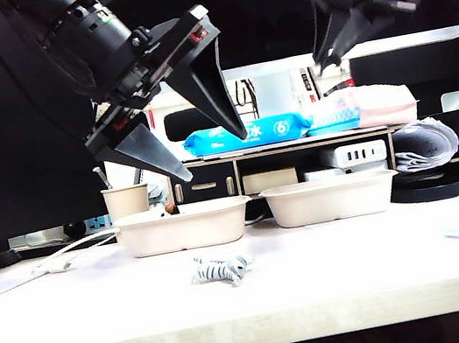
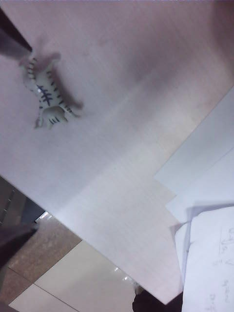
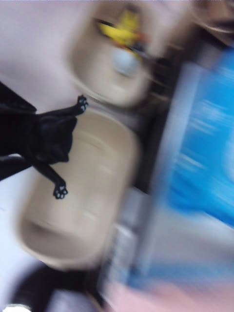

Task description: Put the dolls with similar sizes into the same paper box, while dolls with different sizes go into separate paper boxes.

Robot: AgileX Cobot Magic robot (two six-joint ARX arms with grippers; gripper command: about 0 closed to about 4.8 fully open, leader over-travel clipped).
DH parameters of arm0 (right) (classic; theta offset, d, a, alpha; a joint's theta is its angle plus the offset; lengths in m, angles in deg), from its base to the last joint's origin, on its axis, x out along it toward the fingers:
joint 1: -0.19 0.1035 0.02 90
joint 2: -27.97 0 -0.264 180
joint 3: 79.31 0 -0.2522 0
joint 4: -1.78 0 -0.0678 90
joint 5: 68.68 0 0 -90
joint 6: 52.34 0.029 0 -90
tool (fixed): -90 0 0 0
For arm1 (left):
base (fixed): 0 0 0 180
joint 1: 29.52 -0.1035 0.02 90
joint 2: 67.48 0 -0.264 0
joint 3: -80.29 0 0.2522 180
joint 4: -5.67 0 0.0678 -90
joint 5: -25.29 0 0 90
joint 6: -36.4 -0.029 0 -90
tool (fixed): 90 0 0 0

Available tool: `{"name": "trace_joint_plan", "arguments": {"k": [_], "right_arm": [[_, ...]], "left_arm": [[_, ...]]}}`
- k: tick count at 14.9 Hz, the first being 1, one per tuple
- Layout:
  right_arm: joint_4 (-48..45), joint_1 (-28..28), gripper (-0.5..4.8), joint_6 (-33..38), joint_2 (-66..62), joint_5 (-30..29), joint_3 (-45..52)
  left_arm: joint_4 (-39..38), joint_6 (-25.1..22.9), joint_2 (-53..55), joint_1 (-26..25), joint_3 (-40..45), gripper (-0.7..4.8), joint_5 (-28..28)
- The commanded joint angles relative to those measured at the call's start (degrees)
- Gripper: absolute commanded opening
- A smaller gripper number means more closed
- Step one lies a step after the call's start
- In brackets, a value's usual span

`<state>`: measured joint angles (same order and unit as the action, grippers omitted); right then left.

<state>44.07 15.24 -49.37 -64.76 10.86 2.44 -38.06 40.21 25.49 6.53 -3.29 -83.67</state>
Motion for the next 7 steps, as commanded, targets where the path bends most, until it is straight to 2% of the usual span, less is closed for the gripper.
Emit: {"name": "trace_joint_plan", "arguments": {"k": [1, 7], "right_arm": [[0.33, -2.01, -0.05, -0.24, -6.56, -2.86, -5.84], [1.09, -1.66, -0.05, -0.22, -17.29, -3.63, -8.72]], "left_arm": [[1.75, -0.39, -0.24, -0.09, -0.11, 4.79, 0.13], [1.79, -0.42, -0.24, -0.09, -0.11, 4.79, 1.01]]}}
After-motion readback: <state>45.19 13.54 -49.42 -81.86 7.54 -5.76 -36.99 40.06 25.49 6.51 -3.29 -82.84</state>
